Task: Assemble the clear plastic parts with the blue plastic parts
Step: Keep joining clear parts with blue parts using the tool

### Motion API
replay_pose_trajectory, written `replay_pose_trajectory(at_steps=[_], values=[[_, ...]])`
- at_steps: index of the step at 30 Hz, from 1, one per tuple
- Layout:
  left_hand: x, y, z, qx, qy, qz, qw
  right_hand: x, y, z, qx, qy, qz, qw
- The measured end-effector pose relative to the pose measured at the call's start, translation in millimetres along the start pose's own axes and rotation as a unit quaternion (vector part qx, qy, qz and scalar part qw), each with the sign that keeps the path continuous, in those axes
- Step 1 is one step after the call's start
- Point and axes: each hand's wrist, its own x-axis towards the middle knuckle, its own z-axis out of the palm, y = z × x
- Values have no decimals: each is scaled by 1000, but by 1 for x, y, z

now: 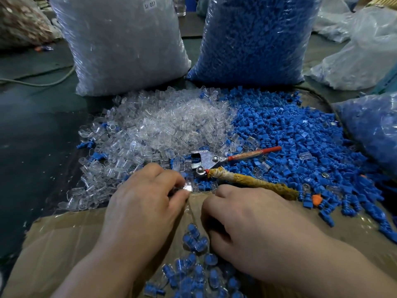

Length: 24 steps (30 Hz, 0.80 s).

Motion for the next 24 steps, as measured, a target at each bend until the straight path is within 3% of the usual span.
replay_pose_trajectory(at_steps=[4, 7, 11, 15, 19, 24], values=[[0, -3, 0, -91, 39, -31, 995, 0, 0, 2, -31, 1, -24, 999], [-2, -2, -4, -230, 35, -81, 969, -1, 3, 5, -5, 8, -22, 1000], [0, -2, -9, -457, 24, -175, 872, -1, 9, 5, 35, 43, -3, 998], [1, 4, -15, -610, -12, -200, 767, -1, 13, 0, 132, 101, 55, 984], [-2, 11, -13, -631, -56, -196, 749, -3, 15, -1, 362, 176, 80, 912], [-3, 11, -10, -662, -79, -191, 720, 2, 20, 2, 578, 168, 81, 795]])
